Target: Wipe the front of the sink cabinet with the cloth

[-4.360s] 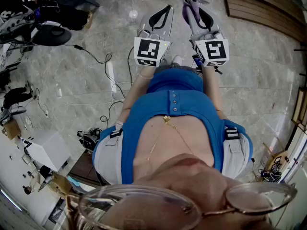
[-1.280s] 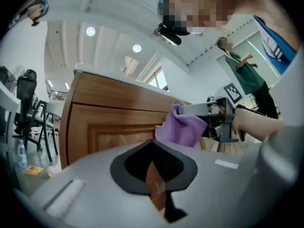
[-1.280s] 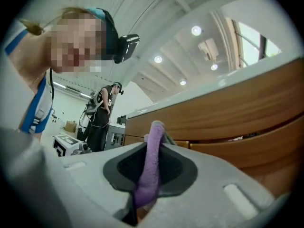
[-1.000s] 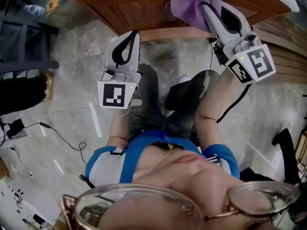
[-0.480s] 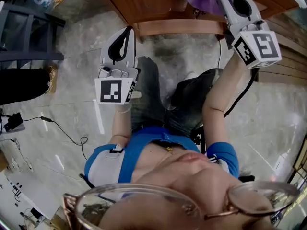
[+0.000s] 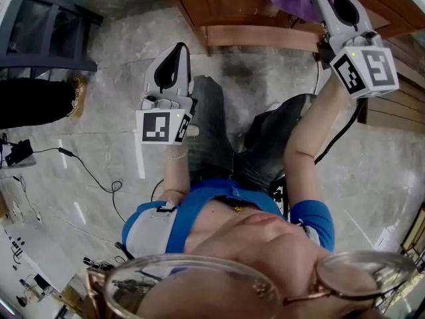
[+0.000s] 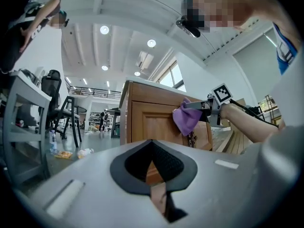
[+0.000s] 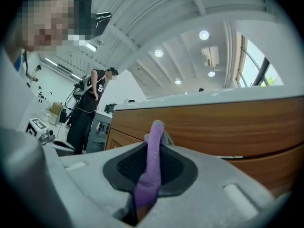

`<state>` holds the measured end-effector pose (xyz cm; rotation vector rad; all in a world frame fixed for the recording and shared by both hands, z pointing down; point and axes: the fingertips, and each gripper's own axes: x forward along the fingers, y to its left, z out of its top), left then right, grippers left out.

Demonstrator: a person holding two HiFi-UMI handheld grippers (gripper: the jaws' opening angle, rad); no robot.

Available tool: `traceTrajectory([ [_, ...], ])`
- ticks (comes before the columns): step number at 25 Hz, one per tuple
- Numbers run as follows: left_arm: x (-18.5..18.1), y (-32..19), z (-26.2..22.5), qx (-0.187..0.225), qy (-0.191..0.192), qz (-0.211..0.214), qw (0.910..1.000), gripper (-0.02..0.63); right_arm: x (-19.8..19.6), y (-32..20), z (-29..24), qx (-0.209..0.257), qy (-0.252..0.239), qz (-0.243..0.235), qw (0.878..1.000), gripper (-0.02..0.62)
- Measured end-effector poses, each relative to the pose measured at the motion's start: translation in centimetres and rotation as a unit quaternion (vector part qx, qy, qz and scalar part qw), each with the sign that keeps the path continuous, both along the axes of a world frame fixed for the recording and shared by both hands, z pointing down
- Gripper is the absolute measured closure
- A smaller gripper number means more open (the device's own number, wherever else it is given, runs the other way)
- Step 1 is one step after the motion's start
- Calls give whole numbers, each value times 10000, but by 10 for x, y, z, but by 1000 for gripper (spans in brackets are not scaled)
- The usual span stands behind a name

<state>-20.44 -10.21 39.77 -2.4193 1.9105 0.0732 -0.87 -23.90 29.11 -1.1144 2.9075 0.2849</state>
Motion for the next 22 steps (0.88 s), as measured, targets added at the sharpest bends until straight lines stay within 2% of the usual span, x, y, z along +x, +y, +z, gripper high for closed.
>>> traceTrajectory([
  [13,-17,18,17,-141,63,-310,9994,606,-39,5,4,-25,-40,-443,9990,543],
  [22,-29,36,16,-184,37,-528,9984,606,-98,19,3,16,-64,-1115,9937,543],
])
